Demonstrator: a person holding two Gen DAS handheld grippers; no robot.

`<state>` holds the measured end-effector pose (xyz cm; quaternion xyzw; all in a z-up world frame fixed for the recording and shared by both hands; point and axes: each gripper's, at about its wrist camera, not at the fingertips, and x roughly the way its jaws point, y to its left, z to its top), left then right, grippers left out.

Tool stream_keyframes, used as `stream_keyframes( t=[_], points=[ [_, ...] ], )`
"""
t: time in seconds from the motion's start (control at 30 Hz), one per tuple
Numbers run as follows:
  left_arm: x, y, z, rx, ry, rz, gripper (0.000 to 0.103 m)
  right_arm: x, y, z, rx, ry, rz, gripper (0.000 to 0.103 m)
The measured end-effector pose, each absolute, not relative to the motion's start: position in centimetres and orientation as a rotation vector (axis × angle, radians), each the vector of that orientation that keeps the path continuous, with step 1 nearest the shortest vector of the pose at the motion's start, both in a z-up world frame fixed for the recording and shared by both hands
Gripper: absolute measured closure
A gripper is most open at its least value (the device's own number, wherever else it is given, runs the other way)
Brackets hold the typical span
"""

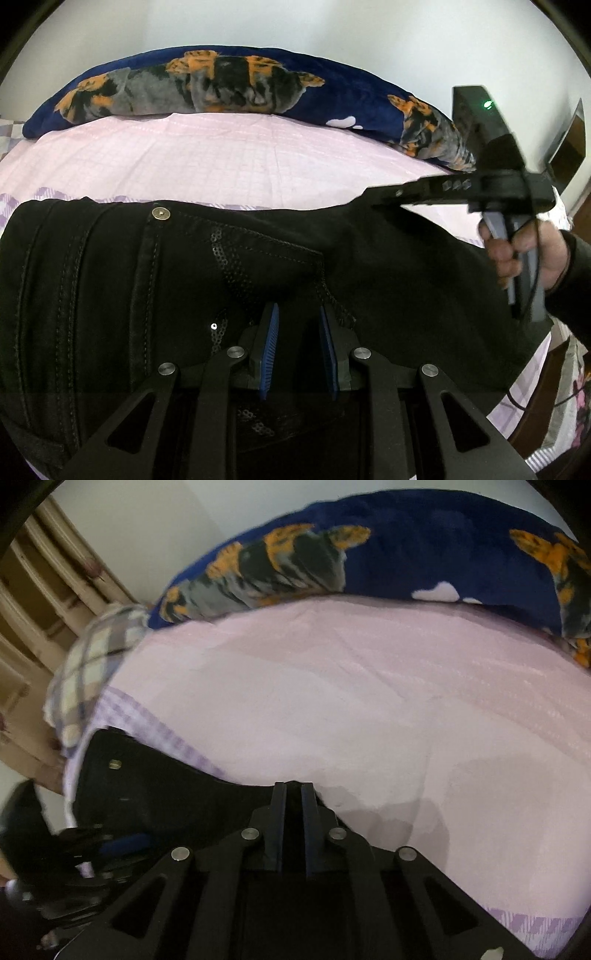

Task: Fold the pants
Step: 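Lift and fold the trousers again with both grippers toward the hem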

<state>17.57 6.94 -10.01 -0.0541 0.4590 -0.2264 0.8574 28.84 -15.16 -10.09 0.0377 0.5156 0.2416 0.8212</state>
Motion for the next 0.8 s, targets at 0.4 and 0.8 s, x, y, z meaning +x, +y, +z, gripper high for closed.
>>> stream_keyframes(
  t=[0.4,0.8],
  points=[
    [17.2,2.5,-6.1,-0.012,0.885,-0.562,0.074,23.6,-22.4,-4.4,0.225,0.933,0.407,0.081],
    [21.6,-6.0,-9.6,0.071,0.973,-0.649,0.074,18.6,-27.4,-9.3,0.273,1.016,0.276,0.081]
  ],
)
